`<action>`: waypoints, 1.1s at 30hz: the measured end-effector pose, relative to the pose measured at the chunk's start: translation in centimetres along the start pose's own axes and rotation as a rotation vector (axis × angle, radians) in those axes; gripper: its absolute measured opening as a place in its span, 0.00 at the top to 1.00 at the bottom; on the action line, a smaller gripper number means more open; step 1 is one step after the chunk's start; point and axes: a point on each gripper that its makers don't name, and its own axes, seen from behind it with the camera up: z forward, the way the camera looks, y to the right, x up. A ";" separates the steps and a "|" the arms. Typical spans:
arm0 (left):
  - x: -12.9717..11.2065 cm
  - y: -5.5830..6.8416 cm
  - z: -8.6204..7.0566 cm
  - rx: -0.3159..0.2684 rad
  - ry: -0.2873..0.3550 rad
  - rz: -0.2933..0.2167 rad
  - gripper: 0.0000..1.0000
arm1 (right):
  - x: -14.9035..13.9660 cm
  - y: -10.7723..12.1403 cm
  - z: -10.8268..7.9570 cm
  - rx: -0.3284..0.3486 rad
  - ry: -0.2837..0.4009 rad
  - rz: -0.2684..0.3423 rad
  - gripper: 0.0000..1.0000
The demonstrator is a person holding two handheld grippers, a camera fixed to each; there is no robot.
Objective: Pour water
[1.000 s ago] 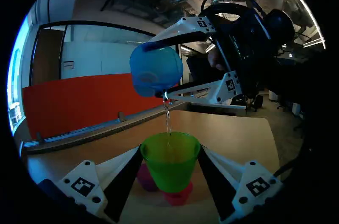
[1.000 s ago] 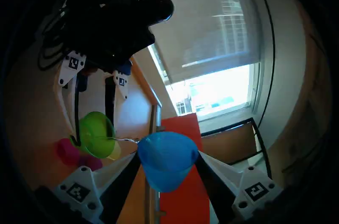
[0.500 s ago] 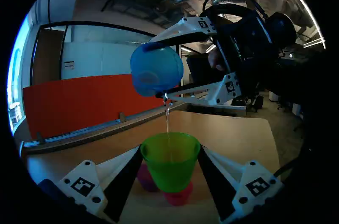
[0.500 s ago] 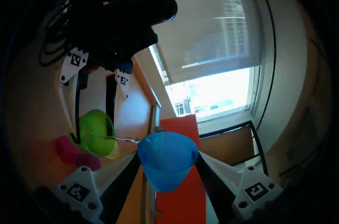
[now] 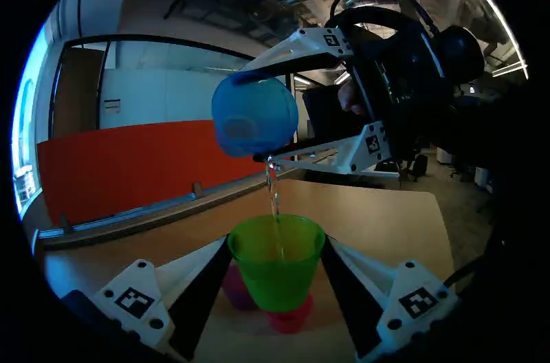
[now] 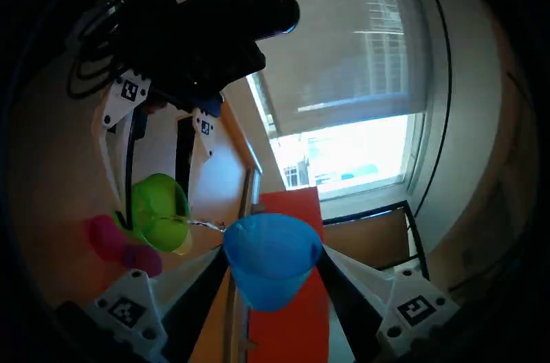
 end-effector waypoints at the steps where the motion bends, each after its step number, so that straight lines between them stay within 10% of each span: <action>1: 0.0 0.0 0.0 0.000 0.000 0.000 0.12 | 0.0 0.0 0.0 -0.001 0.000 -0.004 0.09; 33: 0.4 0.2 0.1 0.000 0.007 0.002 0.12 | 0.0 0.2 0.0 -0.013 -0.006 -0.104 0.09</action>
